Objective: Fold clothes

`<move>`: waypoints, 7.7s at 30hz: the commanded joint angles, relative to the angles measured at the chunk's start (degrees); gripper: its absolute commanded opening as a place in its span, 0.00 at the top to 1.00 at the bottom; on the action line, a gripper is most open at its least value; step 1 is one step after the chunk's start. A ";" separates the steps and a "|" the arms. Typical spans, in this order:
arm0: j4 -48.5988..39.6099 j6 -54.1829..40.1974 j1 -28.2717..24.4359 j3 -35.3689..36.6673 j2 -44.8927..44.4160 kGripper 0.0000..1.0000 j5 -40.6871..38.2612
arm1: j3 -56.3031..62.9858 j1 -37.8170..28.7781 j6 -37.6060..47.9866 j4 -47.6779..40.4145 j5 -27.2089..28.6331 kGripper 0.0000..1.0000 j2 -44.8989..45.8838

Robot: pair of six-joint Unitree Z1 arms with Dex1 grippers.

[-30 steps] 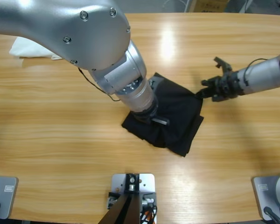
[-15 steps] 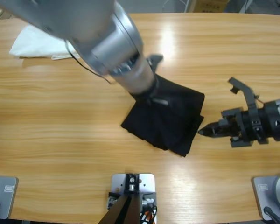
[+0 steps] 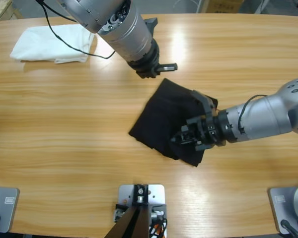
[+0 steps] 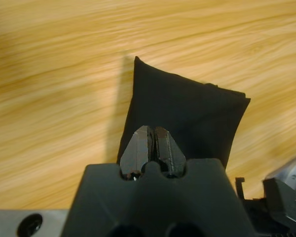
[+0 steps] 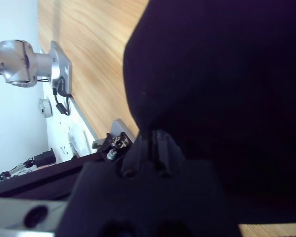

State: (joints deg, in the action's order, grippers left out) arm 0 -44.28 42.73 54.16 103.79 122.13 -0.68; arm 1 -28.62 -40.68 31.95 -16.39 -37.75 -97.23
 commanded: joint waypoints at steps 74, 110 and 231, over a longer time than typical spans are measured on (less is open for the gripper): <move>-4.97 -9.44 -8.84 -34.18 -34.46 0.00 9.91 | -50.04 -5.21 16.92 74.70 33.00 0.00 -8.56; -2.12 -12.92 -11.89 -44.67 -41.97 0.00 9.56 | -34.54 -1.43 15.42 62.34 37.84 0.00 -1.40; 11.57 -16.05 -3.98 -4.73 13.03 0.05 -33.42 | 4.80 40.86 7.71 23.19 4.42 0.00 4.96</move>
State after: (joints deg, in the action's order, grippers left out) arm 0 -35.90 23.05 50.90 96.80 129.05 -30.71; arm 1 -25.57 -0.68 39.03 9.10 -32.60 -88.76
